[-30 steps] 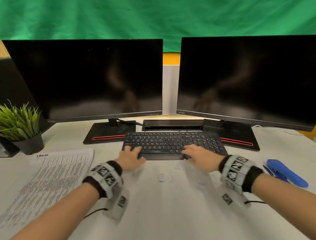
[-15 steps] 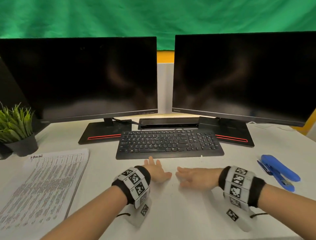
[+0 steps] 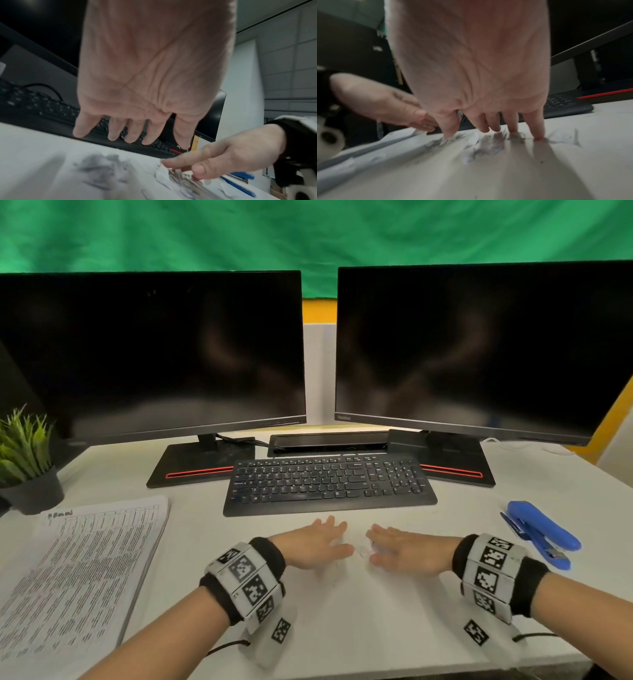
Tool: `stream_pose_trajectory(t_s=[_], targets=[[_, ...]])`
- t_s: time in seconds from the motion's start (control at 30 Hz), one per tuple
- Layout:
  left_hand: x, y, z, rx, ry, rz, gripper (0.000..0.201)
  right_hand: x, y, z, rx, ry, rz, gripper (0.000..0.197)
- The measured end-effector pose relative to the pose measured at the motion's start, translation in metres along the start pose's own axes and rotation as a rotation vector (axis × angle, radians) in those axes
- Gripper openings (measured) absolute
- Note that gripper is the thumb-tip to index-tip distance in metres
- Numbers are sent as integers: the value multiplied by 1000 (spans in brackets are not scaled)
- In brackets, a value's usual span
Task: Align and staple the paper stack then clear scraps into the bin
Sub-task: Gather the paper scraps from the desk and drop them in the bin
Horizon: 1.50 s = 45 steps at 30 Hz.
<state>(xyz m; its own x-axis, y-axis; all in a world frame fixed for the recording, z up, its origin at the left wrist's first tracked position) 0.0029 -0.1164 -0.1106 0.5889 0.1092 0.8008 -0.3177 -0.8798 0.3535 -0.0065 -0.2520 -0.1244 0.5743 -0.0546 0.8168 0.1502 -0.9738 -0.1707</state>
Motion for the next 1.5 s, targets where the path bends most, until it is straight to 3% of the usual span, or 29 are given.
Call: stream_pose_trajectory(t_s=[0.1,0.17,0.27,0.37,0.5,0.63,0.77,0.87,1.0,1.17,1.2,1.3,1.37,1.5], targets=[[8,-19,-27,15,101,-4,66,21,34,-5,-88,114,116,66],[7,-43,-47,98,141,49,68,32,66,-5,-204,202,128,65],[-7,-83,-78,268,134,101,71,25,79,-5,-267,162,147,61],[-25,-115,-106,414,126,30,78,12,53,-5,-209,114,90,68],[-58,-134,-120,510,53,-31,91,-5,-2,-1,-52,43,37,59],[-77,-122,-108,491,13,-21,99,-8,-19,-7,78,38,54,64],[-66,-97,-76,405,11,21,98,-1,20,-34,-28,97,45,66],[-54,-73,-51,347,-17,40,96,-11,54,-56,-168,37,45,68],[-43,-47,-21,287,-38,51,93,-30,42,-64,-154,-23,42,86],[-23,-27,-10,151,27,-12,79,-25,-7,-26,-7,12,27,30],[-15,-28,-12,141,65,-17,75,-16,-11,-17,3,39,30,27],[8,-44,-10,178,155,55,71,10,-15,6,-15,137,34,41],[15,-55,-1,210,156,146,73,11,-19,15,-7,117,5,42],[12,-60,19,241,85,242,78,-8,-27,19,15,34,-13,22]])
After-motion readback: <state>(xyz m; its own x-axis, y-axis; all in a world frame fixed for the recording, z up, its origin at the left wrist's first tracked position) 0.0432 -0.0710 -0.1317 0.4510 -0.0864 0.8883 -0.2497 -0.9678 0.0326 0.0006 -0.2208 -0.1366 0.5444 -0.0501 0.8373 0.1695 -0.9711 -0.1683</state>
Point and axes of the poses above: each hand's wrist, its own z-axis towards the middle knuckle, its own x-axis out of the back of the hand, y = z × x, the point moved 8 cm from there along z, towards the middle knuckle, and after that the axes turned 1 degree about -z, right-handed, at the moved point
